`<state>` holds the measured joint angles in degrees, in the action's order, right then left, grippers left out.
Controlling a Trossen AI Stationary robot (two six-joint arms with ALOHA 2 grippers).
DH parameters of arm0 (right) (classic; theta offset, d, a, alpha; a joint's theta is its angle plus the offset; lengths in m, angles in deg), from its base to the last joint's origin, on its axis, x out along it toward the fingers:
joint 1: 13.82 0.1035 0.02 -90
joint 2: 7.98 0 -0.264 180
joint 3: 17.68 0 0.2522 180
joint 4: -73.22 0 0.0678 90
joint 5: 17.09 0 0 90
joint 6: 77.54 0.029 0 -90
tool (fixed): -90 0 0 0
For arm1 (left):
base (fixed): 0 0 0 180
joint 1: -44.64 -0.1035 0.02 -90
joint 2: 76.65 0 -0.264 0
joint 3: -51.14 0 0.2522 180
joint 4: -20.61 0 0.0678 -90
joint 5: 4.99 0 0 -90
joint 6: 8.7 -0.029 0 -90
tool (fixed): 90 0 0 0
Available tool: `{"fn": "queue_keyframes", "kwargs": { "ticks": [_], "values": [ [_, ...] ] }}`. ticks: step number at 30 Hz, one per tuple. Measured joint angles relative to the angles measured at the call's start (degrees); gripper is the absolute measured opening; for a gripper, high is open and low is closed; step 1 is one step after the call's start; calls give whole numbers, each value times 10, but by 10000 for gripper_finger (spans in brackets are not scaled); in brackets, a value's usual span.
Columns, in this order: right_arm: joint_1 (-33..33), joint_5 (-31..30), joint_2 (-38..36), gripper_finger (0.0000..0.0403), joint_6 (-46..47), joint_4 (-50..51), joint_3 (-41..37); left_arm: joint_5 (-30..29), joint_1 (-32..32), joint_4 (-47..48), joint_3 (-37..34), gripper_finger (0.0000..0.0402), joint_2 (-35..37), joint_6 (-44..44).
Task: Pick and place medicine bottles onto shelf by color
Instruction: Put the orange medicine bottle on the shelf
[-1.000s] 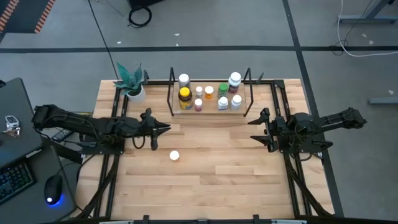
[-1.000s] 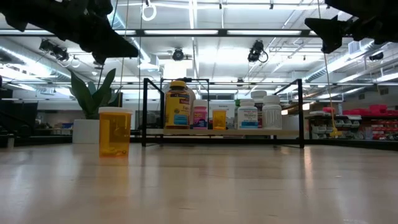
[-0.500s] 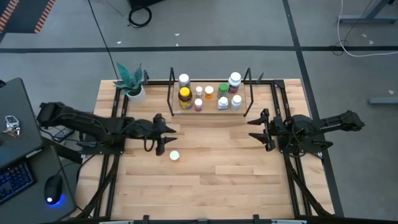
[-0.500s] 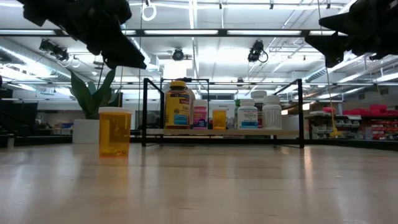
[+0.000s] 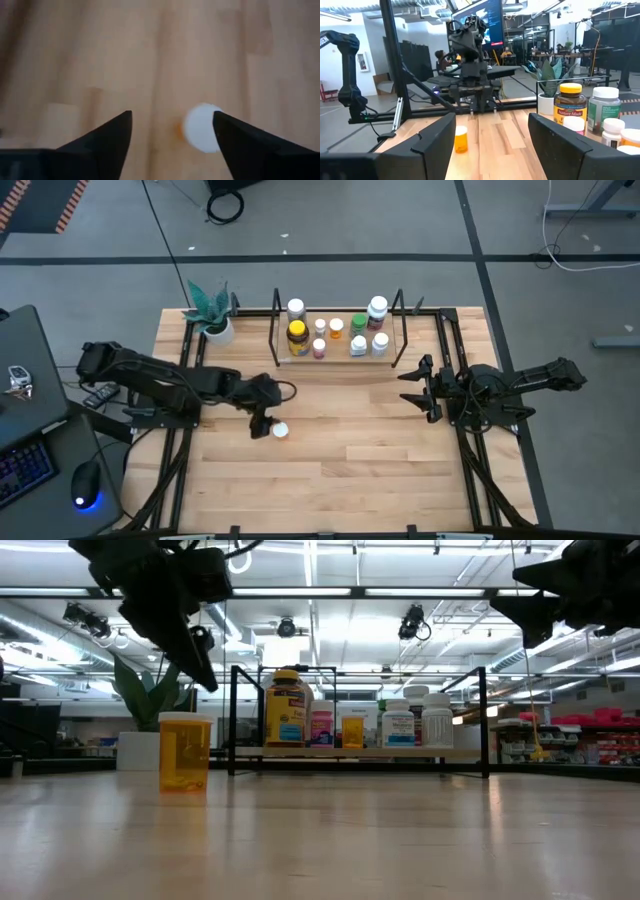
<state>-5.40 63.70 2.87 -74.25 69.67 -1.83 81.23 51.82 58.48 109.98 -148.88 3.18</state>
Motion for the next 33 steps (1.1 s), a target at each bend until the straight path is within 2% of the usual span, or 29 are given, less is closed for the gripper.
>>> {"fn": "queue_keyframes", "kwargs": {
  "ticks": [5, 12, 21, 27, 33],
  "values": [
    [0, 0, 0, 257, 0, -2, 0, 73, 0, 29, 20, 340, -37, 28],
    [0, 0, 0, 257, 0, -2, 0, 117, 4, 111, 24, 394, -89, 61],
    [0, 0, 0, 257, 0, -2, 0, 106, 30, 65, 33, 393, -151, 59],
    [0, 0, 0, 257, 0, -2, 0, 46, 46, 65, 76, 392, -187, 40],
    [0, 0, 0, 257, 0, -2, 0, 21, 60, 71, 106, 392, -219, 10]
  ]
}}
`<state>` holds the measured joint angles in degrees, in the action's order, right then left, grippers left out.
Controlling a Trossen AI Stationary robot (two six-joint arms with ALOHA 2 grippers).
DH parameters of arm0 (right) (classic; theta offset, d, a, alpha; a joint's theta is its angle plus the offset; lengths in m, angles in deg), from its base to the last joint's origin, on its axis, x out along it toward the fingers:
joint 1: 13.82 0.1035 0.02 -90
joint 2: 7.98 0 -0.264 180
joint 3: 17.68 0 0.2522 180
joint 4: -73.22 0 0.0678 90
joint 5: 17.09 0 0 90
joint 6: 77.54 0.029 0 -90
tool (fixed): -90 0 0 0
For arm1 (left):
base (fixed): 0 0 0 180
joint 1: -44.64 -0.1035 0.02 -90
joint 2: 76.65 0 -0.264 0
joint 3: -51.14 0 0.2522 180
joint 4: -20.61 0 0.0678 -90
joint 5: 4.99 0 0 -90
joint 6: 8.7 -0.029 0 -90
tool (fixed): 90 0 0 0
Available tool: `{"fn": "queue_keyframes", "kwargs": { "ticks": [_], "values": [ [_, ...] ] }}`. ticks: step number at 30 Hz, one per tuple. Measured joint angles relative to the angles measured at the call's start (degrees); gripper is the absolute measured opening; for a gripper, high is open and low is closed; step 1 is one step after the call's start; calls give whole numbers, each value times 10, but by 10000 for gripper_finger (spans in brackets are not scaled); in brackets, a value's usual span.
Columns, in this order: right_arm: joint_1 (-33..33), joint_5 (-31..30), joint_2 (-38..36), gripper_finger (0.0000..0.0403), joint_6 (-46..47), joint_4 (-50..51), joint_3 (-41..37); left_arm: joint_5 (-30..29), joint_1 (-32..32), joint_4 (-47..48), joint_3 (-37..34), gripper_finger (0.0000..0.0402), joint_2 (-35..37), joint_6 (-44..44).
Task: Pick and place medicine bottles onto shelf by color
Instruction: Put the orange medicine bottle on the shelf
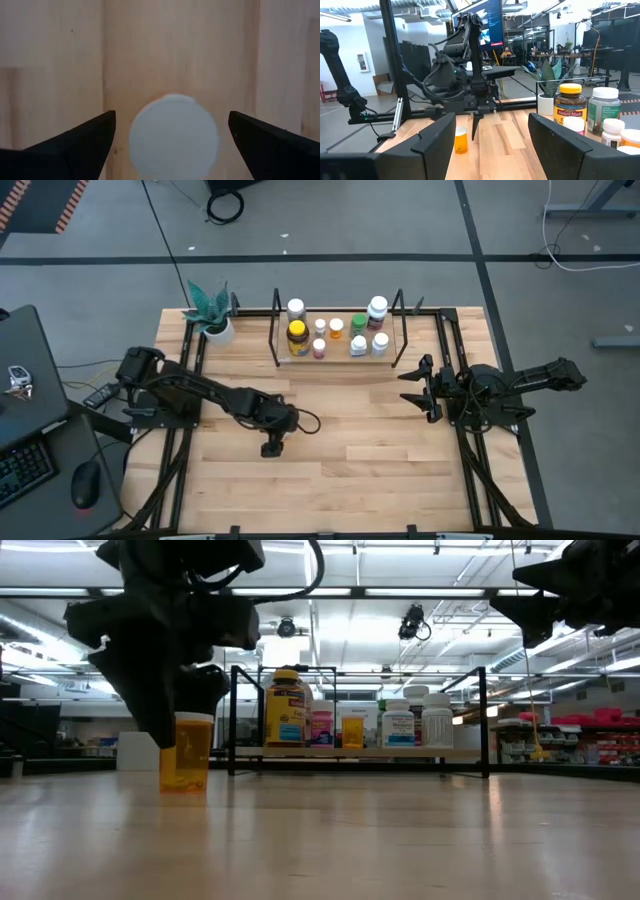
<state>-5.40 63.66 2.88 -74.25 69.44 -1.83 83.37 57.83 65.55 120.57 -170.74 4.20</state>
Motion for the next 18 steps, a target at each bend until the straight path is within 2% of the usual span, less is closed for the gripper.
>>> {"fn": "queue_keyframes", "kwargs": {
  "ticks": [7, 18],
  "values": [
    [0, 0, 0, 257, 0, 0, 0, -1, 0, 4, 2, 385, -15, -16],
    [0, 0, 0, 257, 0, -4, 0, -1, 0, -2, 2, 317, -15, -31]
  ]
}}
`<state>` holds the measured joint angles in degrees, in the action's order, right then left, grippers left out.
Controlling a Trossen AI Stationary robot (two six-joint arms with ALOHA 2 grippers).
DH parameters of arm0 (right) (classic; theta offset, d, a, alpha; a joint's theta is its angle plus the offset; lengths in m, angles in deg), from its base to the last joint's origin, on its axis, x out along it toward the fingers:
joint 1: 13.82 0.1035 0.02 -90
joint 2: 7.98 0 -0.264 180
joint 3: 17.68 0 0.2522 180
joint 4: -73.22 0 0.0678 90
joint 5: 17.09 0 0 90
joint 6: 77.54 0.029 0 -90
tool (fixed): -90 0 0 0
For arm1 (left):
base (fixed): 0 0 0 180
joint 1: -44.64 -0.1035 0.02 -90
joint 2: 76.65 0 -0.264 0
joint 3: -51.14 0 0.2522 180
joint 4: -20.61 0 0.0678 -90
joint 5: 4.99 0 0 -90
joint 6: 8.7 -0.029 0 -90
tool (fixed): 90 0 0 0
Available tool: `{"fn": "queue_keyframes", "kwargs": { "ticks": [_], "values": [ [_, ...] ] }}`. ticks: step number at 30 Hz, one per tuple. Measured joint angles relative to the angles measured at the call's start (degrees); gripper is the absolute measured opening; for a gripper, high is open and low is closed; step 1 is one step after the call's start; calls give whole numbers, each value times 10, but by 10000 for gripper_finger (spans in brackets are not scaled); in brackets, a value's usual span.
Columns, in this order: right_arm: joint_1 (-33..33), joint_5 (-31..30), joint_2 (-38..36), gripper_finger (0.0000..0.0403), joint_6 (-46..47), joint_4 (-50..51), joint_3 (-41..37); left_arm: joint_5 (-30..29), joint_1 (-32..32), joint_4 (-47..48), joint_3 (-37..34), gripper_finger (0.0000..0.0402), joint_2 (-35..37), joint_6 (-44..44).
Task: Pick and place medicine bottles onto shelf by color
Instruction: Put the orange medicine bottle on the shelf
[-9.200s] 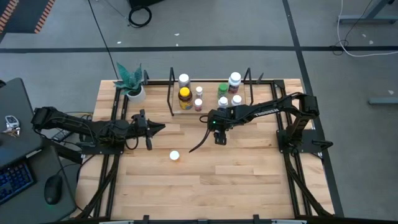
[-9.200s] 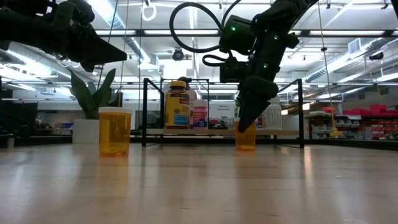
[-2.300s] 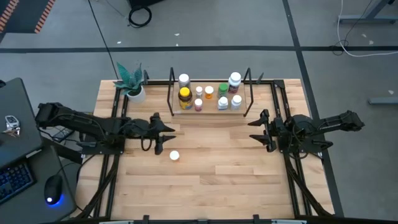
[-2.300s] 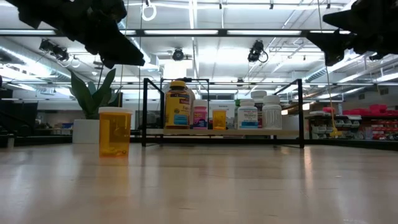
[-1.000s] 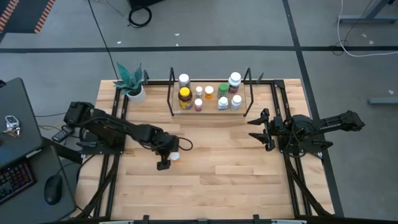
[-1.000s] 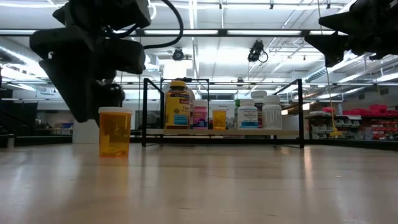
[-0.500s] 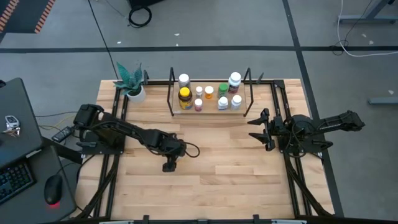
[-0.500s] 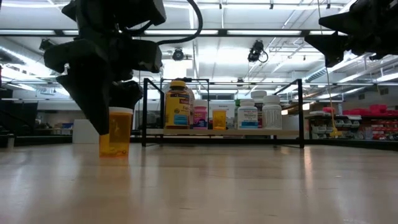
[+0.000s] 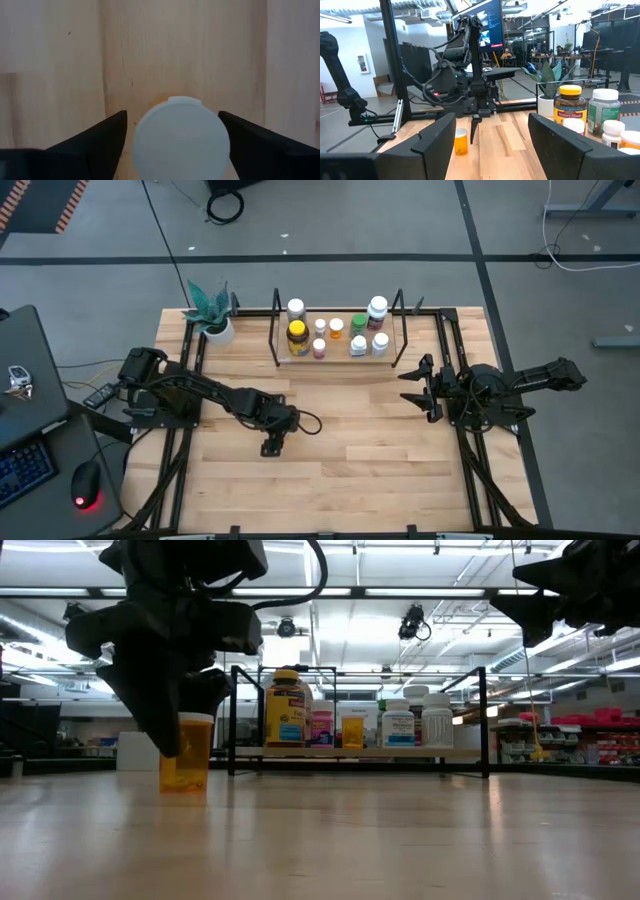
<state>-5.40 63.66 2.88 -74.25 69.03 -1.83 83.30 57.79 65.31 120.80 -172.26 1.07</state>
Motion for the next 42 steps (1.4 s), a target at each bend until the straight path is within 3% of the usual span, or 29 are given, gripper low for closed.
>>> {"fn": "queue_keyframes", "kwargs": {
  "ticks": [19, 31, 42],
  "values": [
    [0, 0, 0, 257, 0, 0, 0, -11, -3, -8, 0, 201, 0, -30],
    [0, 0, 0, 257, 0, 0, 0, 2, -62, -18, 1, 201, 0, -31],
    [0, 0, 0, 257, 0, 1, 0, 5, -115, 1, 97, 209, -9, -104]
  ]
}}
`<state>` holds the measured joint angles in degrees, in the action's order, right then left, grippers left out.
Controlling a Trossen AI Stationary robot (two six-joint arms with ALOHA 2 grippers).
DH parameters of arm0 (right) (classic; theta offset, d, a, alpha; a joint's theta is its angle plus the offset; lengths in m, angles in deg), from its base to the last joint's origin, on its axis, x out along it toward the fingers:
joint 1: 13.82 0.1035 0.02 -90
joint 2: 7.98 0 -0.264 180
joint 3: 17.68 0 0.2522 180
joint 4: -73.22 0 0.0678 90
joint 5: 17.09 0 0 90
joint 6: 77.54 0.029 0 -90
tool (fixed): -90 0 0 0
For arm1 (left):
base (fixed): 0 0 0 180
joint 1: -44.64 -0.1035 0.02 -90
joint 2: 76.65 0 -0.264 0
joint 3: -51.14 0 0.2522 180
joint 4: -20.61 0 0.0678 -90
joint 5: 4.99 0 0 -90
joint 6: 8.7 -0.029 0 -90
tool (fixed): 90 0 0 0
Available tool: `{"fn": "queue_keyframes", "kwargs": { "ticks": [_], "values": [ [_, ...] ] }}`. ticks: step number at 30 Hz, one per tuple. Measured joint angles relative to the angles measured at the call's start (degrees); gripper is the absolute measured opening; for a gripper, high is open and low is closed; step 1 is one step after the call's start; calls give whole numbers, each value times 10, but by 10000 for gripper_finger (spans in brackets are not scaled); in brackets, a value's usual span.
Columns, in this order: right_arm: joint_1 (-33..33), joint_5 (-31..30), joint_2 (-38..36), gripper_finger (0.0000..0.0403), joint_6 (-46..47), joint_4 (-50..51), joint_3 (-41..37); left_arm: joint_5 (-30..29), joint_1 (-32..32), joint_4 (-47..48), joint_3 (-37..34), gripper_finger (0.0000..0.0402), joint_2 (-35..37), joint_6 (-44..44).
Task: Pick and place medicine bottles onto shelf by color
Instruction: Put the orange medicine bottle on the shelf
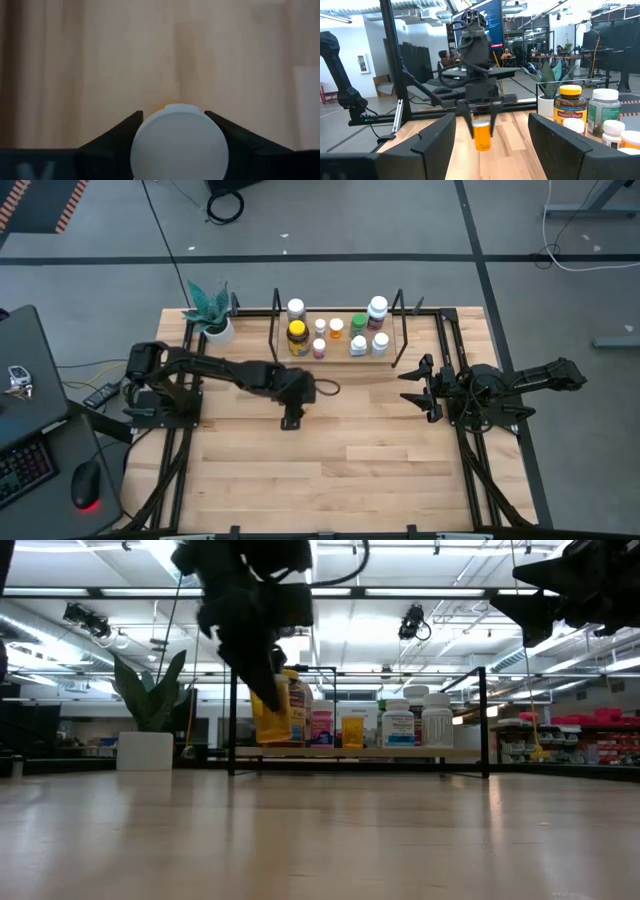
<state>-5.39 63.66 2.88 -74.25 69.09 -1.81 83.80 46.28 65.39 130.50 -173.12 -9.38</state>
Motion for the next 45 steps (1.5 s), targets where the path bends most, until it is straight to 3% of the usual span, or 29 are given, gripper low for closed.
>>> {"fn": "queue_keyframes", "kwargs": {
  "ticks": [14, 20, 27, 33, 38, 45],
  "values": [
    [0, 0, 0, 257, 0, -9, 0, 1, -85, 102, 250, 210, -172, -118],
    [0, 0, 0, 257, 0, -11, 0, 22, -109, 104, 305, 194, -217, -136],
    [0, 1, 0, 257, 0, -14, 0, 23, -124, 117, 370, 209, -252, -167],
    [0, 1, 0, 257, 0, -15, 0, 23, -142, 185, 467, 193, -308, -186],
    [0, 1, 0, 257, 0, -17, 0, 21, -164, 229, 532, 208, -344, -187],
    [0, 1, 0, 257, 0, -17, 0, 13, -181, 233, 550, 198, -350, -201]
  ]
}}
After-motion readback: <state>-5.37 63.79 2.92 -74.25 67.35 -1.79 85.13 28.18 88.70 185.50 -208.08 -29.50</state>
